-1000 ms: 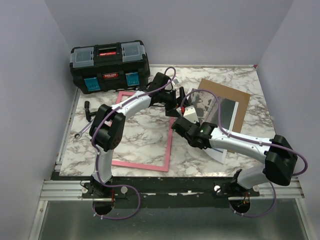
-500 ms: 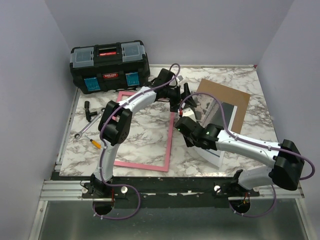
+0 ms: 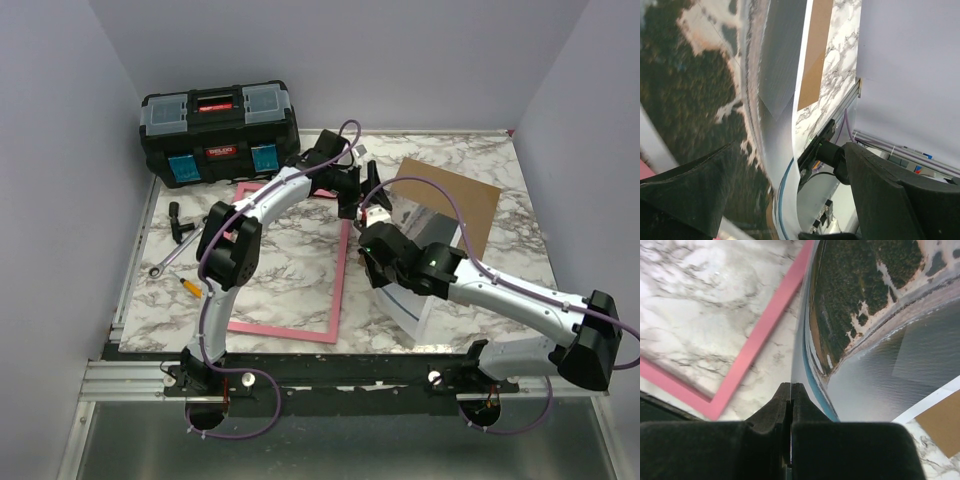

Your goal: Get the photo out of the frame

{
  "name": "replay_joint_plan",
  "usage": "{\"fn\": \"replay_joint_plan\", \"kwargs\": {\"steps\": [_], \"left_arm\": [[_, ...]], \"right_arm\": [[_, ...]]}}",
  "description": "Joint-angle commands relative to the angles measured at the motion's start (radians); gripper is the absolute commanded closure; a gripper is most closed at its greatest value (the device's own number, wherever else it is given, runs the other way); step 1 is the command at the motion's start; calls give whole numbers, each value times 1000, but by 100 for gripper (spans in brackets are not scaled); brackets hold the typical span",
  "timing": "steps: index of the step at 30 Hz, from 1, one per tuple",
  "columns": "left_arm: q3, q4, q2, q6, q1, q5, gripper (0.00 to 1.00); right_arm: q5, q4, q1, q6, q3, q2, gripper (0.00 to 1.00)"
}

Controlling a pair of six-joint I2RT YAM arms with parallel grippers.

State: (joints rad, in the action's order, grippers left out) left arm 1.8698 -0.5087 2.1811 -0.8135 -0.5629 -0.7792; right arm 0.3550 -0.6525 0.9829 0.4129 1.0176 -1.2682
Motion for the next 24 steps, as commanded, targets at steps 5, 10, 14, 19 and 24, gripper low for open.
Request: {"fn": "replay_joint_plan", "kwargs": {"steps": [5,10,14,19,24], "left_arm": [[-73,-18,-136,4,24,119,11],[-87,-50,-247,32,48,105,11],[-89,-81,-336,49,90,99,11],[-84,-121,-479,85,160,136,11],[-19,-231,-626,181,226,284,10]], "right_arm": [[-195,35,7,-18,105,103,99],[-203,14,8,-25,192,133,99],[-131,-18,7,-38,276,134,99],[57,-62,7,-69,387,114,99],[219,-48,8,-121,479,87,99]]}}
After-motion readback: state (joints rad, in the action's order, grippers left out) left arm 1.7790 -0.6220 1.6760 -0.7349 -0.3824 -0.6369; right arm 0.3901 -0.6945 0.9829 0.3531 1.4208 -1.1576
